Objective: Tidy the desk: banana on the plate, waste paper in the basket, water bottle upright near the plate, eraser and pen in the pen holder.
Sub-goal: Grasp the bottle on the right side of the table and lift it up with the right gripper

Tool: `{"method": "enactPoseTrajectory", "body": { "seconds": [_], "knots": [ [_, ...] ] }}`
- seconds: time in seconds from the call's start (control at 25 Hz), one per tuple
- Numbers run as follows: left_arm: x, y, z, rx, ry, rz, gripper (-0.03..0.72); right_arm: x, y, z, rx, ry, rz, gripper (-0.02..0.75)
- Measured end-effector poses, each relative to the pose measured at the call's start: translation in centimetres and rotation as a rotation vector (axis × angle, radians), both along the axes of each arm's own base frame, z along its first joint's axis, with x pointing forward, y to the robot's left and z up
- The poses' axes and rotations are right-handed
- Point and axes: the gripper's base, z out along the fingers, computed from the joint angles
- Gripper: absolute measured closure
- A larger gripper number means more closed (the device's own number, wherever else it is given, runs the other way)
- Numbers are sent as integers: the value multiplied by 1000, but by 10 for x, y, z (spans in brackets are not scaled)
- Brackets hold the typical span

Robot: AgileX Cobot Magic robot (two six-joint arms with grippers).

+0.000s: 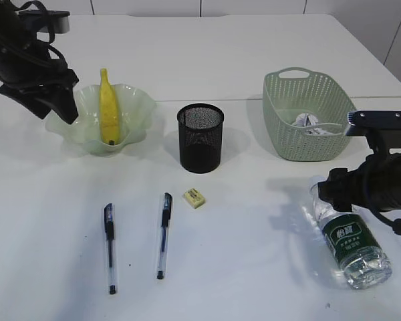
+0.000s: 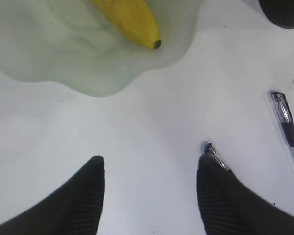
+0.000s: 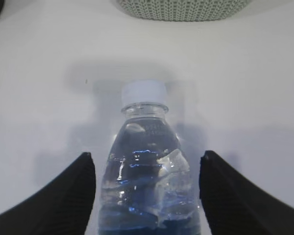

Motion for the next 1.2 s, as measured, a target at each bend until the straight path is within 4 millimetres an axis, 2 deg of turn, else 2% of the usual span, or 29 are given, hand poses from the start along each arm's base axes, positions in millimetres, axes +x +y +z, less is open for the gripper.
{"method": "enactPoseTrajectory", "body": {
  "seconds": [0.6,0.88,1.2],
  "knots": [
    [-1,0,0,-4,13,-1,269,0,2,0,11,-3,17,242],
    [-2,-1,0,-10,18,-1,268,-1,-5,-1,-71,1,7,242],
    [-3,-1,-1,-14,34,-2,268,-2,-6,-2,-85,7,5,242]
  ]
}}
